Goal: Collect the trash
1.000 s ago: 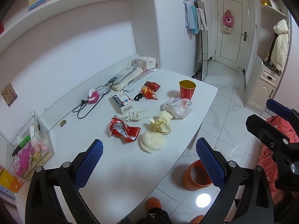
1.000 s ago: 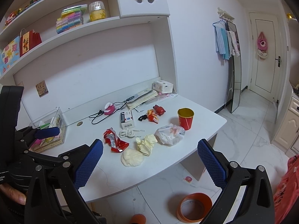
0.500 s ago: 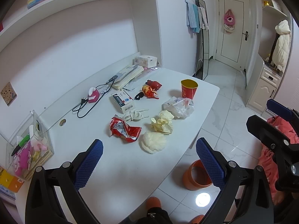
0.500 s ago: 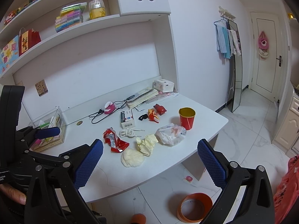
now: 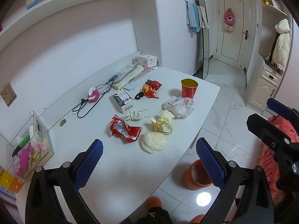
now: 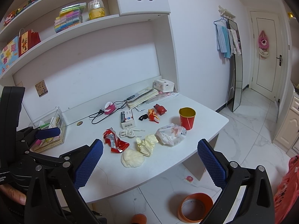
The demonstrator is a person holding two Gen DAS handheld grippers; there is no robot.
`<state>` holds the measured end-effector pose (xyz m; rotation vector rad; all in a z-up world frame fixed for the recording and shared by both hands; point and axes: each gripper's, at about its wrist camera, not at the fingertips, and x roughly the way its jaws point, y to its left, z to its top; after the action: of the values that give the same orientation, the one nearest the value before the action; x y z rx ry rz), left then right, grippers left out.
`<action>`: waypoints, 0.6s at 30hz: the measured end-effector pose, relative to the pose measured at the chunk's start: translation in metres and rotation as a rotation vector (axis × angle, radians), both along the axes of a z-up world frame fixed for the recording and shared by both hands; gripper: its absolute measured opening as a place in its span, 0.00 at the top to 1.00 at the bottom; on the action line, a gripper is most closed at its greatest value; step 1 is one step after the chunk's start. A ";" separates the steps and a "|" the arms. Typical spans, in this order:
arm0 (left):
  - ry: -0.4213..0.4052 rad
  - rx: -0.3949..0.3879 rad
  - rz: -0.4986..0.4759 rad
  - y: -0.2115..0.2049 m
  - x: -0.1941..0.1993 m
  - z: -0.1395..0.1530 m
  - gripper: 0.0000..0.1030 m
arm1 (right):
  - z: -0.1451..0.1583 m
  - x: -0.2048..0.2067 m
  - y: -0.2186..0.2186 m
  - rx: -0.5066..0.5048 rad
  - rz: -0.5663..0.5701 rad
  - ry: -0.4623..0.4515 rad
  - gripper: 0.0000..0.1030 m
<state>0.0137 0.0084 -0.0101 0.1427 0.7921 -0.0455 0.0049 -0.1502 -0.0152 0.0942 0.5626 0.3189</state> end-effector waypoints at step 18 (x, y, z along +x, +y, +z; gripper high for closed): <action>0.042 0.000 0.011 0.027 0.023 -0.009 0.05 | -0.005 0.023 0.018 -0.003 0.019 0.027 0.04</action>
<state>0.0363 0.0352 -0.0195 0.1374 0.8348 -0.0387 0.0279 -0.1321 -0.0204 0.0908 0.5907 0.3356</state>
